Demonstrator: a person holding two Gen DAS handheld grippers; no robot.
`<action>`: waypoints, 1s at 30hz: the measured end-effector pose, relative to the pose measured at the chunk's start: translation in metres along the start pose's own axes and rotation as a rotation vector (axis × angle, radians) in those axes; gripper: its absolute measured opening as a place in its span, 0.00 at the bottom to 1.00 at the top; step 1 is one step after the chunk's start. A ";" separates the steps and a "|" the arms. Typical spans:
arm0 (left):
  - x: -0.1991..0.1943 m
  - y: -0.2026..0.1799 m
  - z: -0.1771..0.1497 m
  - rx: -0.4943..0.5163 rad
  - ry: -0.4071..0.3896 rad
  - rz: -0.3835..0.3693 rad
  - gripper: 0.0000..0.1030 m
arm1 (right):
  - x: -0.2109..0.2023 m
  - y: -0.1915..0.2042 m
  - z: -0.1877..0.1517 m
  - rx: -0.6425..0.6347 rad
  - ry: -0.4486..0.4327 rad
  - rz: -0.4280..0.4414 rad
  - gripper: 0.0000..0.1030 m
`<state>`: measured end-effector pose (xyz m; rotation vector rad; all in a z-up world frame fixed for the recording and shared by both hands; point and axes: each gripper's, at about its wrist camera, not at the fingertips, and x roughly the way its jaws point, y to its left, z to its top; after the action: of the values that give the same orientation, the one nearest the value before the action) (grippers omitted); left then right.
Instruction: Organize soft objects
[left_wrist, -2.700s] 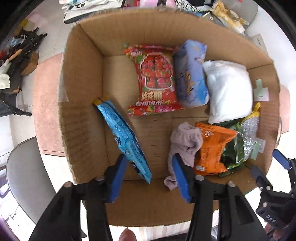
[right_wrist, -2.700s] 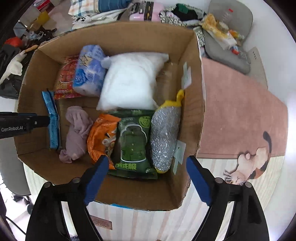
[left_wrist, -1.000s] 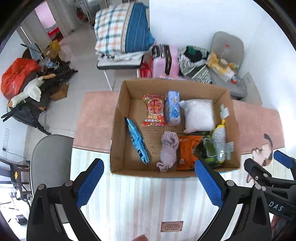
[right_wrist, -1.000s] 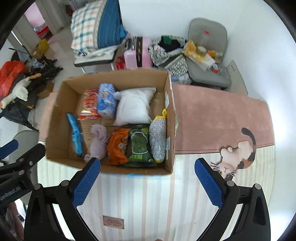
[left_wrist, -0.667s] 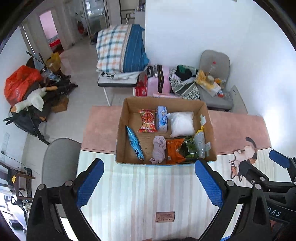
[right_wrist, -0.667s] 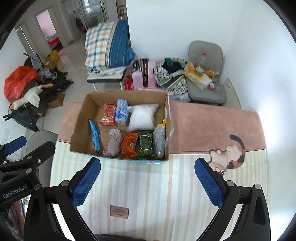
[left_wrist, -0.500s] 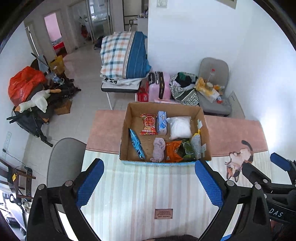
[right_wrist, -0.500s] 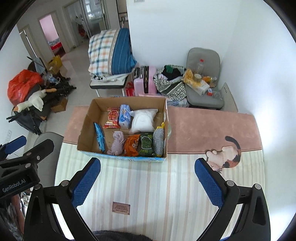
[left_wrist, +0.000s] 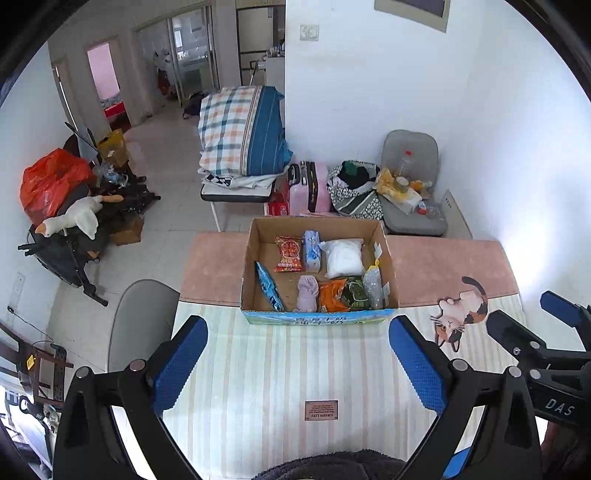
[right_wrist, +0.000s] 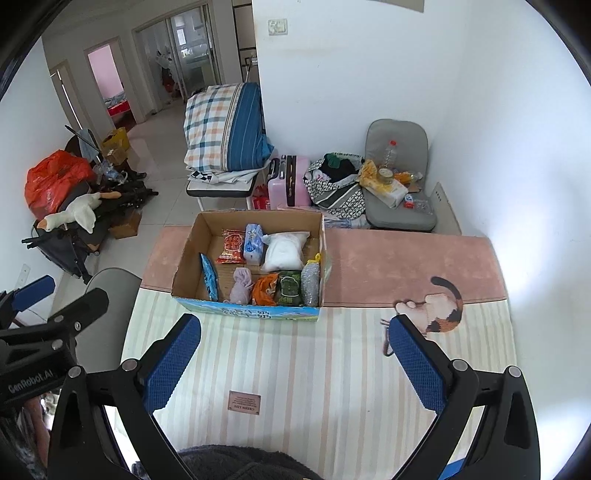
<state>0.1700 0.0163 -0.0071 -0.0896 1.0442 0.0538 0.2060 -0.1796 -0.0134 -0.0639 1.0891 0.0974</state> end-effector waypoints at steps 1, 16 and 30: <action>-0.003 0.001 -0.001 -0.002 -0.005 0.003 0.98 | -0.003 -0.001 0.000 0.000 -0.005 -0.001 1.00; -0.015 0.003 0.000 -0.028 -0.066 0.051 0.98 | -0.033 -0.002 0.004 -0.017 -0.102 -0.076 1.00; -0.021 0.005 0.001 -0.029 -0.085 0.055 0.98 | -0.042 -0.001 0.011 -0.019 -0.141 -0.086 1.00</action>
<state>0.1597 0.0212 0.0115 -0.0844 0.9607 0.1222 0.1967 -0.1817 0.0286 -0.1188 0.9429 0.0339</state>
